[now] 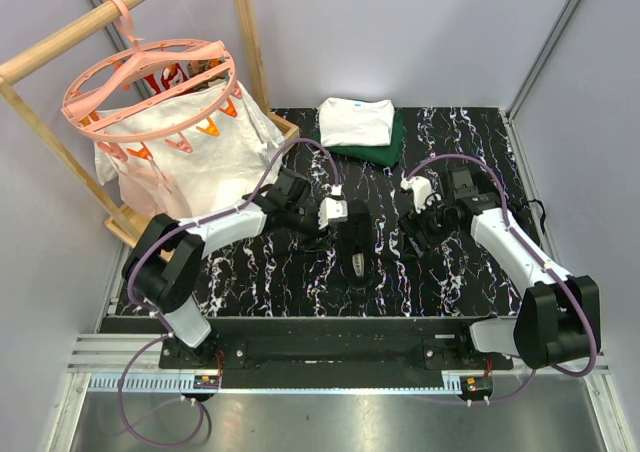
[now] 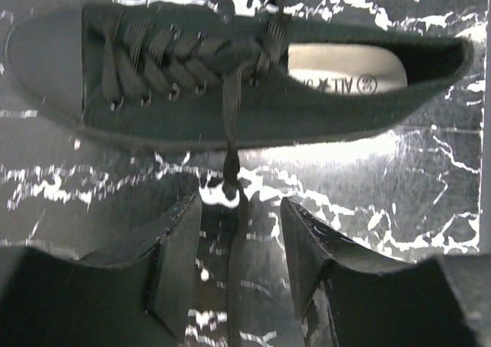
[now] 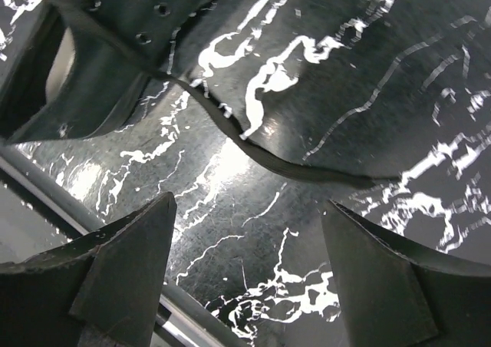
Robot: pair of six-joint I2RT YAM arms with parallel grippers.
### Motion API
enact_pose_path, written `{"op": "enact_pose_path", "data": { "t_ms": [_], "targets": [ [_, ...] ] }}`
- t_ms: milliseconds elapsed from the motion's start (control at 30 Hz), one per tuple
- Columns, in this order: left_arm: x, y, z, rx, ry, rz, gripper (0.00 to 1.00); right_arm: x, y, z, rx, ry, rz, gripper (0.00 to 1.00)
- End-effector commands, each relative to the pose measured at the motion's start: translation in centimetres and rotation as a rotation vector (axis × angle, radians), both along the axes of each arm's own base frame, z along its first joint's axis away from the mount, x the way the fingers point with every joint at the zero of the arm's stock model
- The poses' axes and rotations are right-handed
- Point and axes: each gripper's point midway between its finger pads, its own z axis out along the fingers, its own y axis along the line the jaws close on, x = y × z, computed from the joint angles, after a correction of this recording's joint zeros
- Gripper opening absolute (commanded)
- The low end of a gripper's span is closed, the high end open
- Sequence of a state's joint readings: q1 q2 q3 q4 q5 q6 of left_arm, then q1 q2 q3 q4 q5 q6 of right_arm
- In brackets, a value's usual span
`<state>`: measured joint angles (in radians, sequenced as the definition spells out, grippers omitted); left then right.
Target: Tie the shoes
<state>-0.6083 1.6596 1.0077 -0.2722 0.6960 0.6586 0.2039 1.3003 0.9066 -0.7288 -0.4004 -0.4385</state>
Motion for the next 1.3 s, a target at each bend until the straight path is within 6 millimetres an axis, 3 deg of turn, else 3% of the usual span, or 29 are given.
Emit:
{"op": "enact_pose_path", "data": {
  "t_ms": [0,333,433,467,533,800,933,1133,1267],
  "targets": [
    [1.3,-2.8,2.3,-0.100,-0.070,-0.064,0.48,0.0,0.8,-0.5,0.033,0.002,0.111,0.83],
    [1.8,-3.7,1.4,-0.095,-0.044,-0.076,0.25,-0.1,0.6,-2.1,0.008,0.038,0.149,0.78],
    [1.7,-3.9,1.7,-0.105,-0.040,-0.084,0.16,-0.1,0.4,-2.6,-0.009,0.039,0.171,0.77],
    [1.5,-3.9,1.9,-0.112,-0.037,-0.087,0.06,0.0,0.2,-2.9,-0.023,0.035,0.181,0.77],
    [1.2,-4.0,2.7,-0.131,-0.035,-0.091,0.00,-0.1,0.0,-3.4,-0.033,0.044,0.192,0.76],
    [0.8,-5.4,5.3,-0.236,0.033,-0.048,0.00,0.1,-0.4,-4.7,-0.063,0.063,0.198,0.69],
    [1.3,-6.2,6.2,-0.296,0.059,0.000,0.00,0.4,-0.6,-5.4,-0.082,0.068,0.200,0.61],
    [1.2,-6.3,6.1,-0.313,0.099,0.042,0.00,0.9,-0.3,-6.1,-0.075,0.062,0.222,0.55],
    [1.0,-6.1,5.9,-0.308,0.101,0.042,0.00,0.6,-0.7,-7.4,-0.130,0.063,0.257,0.56]
  ]
}}
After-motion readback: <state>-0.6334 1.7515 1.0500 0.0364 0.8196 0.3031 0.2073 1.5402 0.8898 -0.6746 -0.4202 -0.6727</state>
